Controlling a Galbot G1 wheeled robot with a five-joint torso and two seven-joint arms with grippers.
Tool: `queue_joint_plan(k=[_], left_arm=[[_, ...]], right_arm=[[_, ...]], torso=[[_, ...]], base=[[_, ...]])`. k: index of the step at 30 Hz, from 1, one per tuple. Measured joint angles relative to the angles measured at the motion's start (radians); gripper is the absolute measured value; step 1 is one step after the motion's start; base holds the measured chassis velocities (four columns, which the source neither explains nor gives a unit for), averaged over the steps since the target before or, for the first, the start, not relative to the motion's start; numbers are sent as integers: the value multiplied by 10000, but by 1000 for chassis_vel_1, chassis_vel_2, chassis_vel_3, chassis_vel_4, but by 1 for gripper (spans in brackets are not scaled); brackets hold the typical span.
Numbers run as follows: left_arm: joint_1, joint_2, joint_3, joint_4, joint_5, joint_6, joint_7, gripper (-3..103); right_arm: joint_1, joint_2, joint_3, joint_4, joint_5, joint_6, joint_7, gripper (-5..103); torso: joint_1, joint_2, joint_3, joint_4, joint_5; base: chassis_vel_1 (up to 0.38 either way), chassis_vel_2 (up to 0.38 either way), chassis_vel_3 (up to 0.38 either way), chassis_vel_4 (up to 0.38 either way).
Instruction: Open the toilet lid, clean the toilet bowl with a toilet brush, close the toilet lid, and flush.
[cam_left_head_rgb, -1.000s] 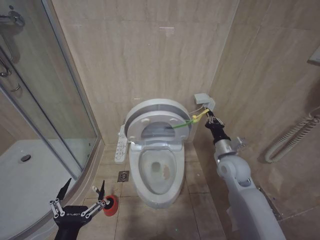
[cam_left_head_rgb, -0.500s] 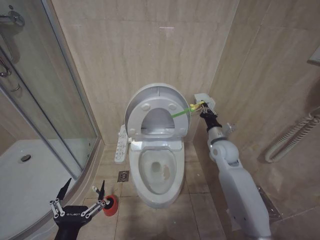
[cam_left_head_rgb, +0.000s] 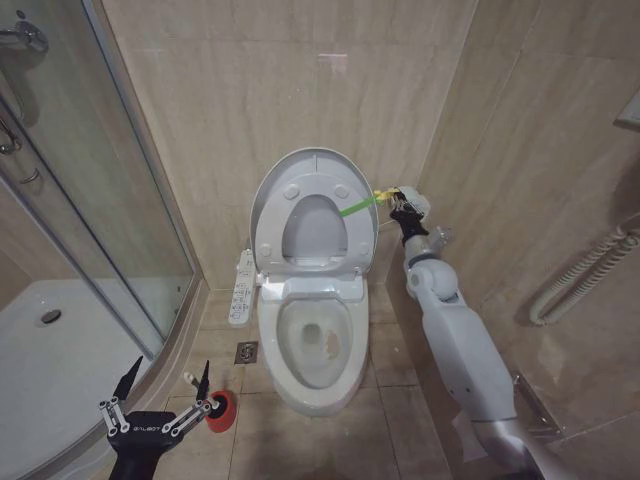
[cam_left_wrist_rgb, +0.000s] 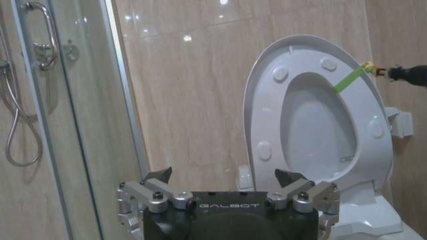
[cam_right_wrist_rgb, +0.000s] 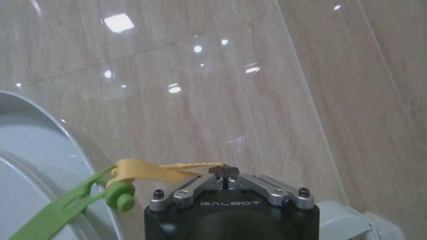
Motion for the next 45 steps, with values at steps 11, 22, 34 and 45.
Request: queue_joint_plan(k=[11, 22, 34, 45], left_arm=[[-1, 0, 0, 0, 0, 0, 0, 100], [-1, 0, 0, 1, 0, 0, 0, 100], [0, 0, 0, 0, 0, 0, 0, 100], [-1, 0, 0, 0, 0, 0, 0, 100]], right_arm=[[1417, 418, -612, -1632, -442, 838, 140, 0], [2294, 718, -872, -2507, -969, 1193, 368, 0], [3080, 796, -1207, -3516, -1566, 1405, 477, 0], [3353, 772, -1319, -4285, -2232, 1757, 466, 0]], torso=[[0, 0, 0, 0, 0], [-1, 0, -1, 2, -2], [-1, 0, -1, 1, -1], [-1, 1, -1, 1, -1]], base=[[0, 0, 0, 0], [0, 0, 0, 0], [0, 0, 0, 0], [0, 0, 0, 0]])
